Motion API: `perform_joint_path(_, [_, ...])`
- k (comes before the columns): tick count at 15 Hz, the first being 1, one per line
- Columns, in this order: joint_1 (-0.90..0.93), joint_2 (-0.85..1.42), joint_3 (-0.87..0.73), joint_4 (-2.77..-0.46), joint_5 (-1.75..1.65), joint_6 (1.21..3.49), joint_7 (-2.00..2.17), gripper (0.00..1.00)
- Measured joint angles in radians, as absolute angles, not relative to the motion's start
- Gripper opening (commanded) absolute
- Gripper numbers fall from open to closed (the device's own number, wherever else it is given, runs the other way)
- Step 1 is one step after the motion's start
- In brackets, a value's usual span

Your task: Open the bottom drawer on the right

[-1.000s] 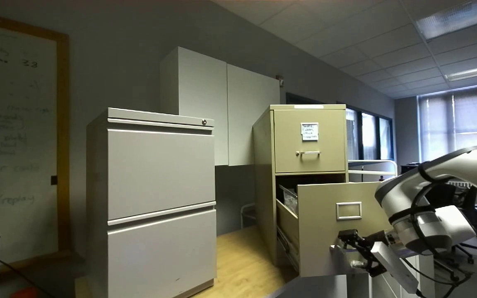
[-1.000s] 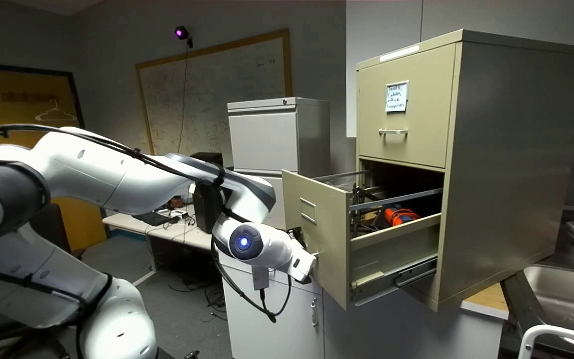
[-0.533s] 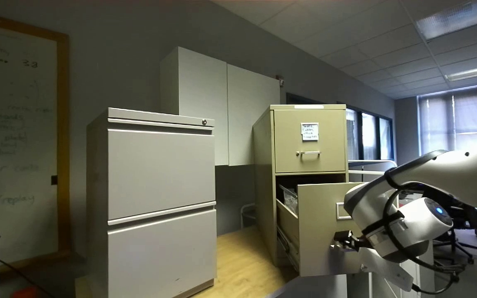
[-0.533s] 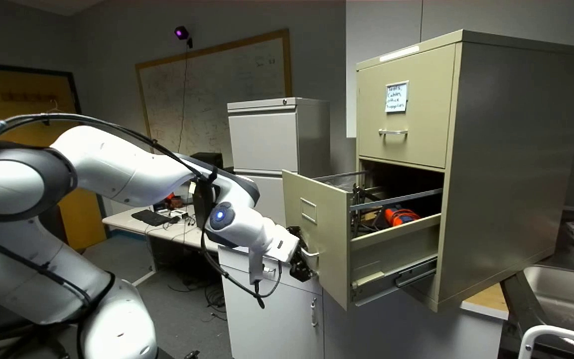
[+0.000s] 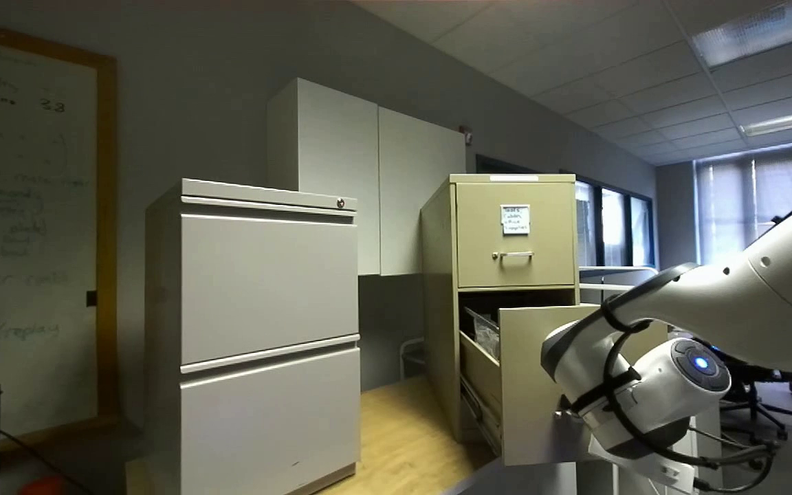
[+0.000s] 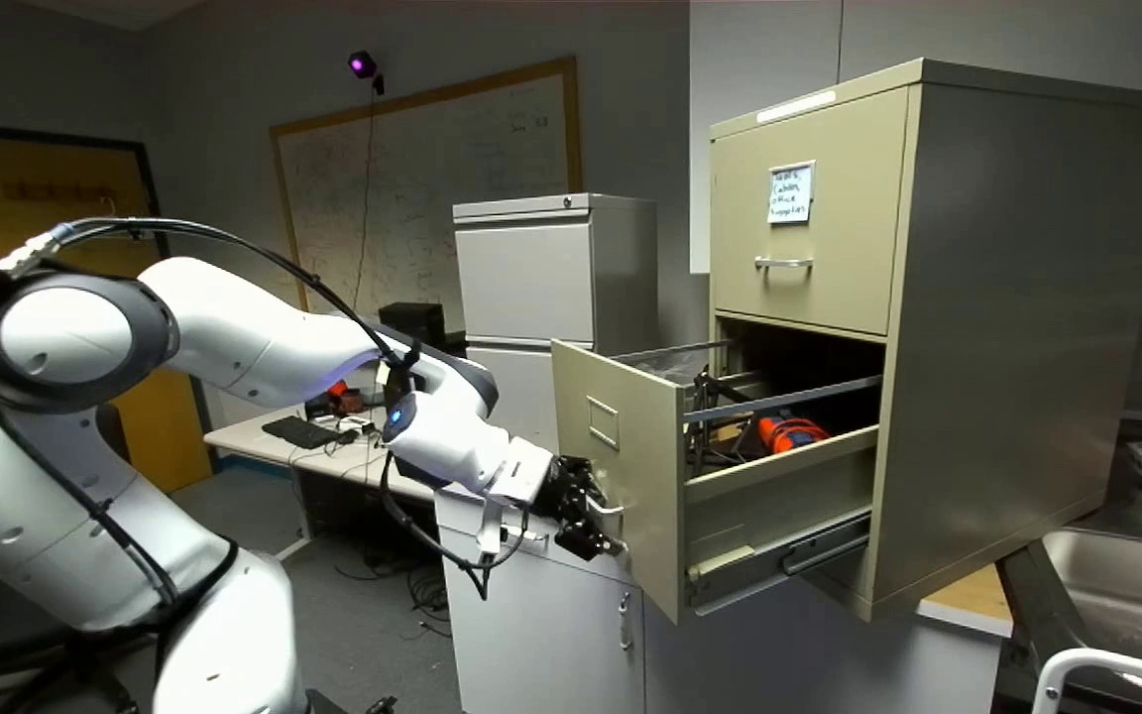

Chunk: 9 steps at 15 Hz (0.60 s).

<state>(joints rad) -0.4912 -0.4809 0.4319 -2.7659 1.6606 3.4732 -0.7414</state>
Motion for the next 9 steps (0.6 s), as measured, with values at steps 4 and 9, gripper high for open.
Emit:
perform_joint_path(4, [-0.674, -0.527, 0.630, -2.751, 1.817, 3.462, -0.862, 1.00])
perform_joint_path(9, [-0.668, -0.519, 0.609, -2.721, 1.884, 3.460, -1.022, 1.00])
